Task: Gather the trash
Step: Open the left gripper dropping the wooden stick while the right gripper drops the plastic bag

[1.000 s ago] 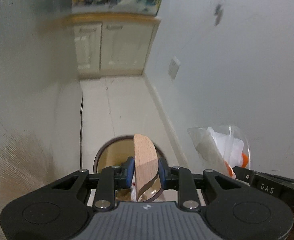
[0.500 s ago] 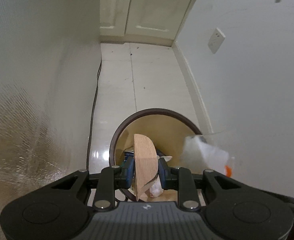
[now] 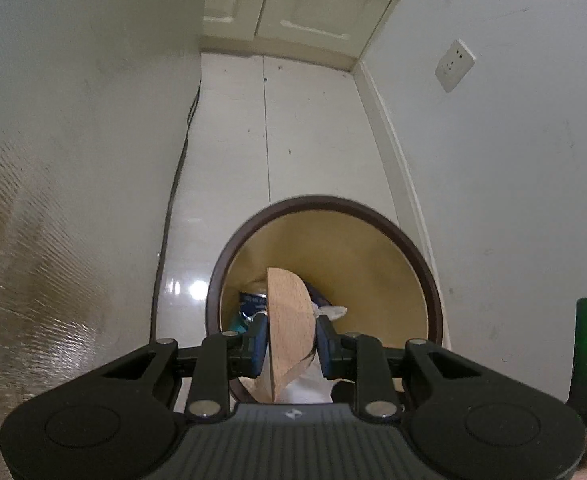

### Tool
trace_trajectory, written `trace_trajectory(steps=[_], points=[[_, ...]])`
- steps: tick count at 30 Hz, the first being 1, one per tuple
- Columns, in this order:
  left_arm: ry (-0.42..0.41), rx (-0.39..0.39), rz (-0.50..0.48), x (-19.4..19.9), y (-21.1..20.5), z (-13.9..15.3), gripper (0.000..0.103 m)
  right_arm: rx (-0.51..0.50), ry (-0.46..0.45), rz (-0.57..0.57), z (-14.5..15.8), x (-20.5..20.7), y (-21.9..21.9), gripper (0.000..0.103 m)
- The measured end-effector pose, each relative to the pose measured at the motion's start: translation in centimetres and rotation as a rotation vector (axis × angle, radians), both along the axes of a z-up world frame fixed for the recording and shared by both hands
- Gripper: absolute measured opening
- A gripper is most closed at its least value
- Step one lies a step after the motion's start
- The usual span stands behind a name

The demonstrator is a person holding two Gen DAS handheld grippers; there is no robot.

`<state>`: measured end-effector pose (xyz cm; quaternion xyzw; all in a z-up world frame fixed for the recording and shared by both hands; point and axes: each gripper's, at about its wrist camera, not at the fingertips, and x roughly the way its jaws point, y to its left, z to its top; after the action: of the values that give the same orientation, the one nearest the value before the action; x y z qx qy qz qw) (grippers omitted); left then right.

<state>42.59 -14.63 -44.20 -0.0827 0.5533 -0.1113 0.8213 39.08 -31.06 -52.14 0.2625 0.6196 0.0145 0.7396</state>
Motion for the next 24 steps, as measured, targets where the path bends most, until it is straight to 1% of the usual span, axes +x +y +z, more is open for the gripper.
trace_trajectory(steps=[2, 5, 7, 10, 13, 15, 16, 17, 18, 24], points=[[0.015, 0.007, -0.008, 0.0, -0.1, -0.6, 0.026, -0.010, 0.025, -0.011, -0.5, 0.1, -0.4, 0.049], [0.029, 0.017, -0.017, 0.5, -0.3, -1.3, 0.026, -0.060, 0.033, 0.002, -0.4, 0.0, -0.5, 0.051], [0.036, 0.008, -0.016, 0.8, -0.4, -1.7, 0.026, -0.079, 0.027, 0.009, -0.2, -0.1, -0.6, 0.054], [0.032, -0.045, -0.010, 1.2, -0.4, -1.9, 0.026, -0.122, 0.021, 0.010, 0.3, 0.0, -0.8, 0.055], [-0.004, -0.103, 0.008, 1.5, -0.2, -2.0, 0.027, -0.152, 0.005, 0.014, 0.8, -0.1, -0.8, 0.056], [-0.022, -0.126, 0.038, 1.8, 0.0, -2.3, 0.032, -0.158, -0.002, 0.012, 1.3, -0.1, -1.0, 0.058], [-0.008, -0.127, 0.046, 1.9, 0.2, -2.5, 0.043, -0.162, -0.006, 0.015, 1.4, -0.1, -1.1, 0.058], [0.007, -0.120, 0.053, 1.8, 0.4, -2.7, 0.051, -0.166, -0.010, 0.019, 1.5, -0.1, -1.0, 0.058], [0.016, -0.105, 0.059, 1.8, 0.5, -2.9, 0.053, -0.170, -0.013, 0.021, 1.6, -0.1, -1.0, 0.059], [0.085, 0.010, 0.057, 1.8, 0.8, -3.7, 0.053, -0.194, -0.015, 0.035, 1.6, 0.2, -1.3, 0.060]])
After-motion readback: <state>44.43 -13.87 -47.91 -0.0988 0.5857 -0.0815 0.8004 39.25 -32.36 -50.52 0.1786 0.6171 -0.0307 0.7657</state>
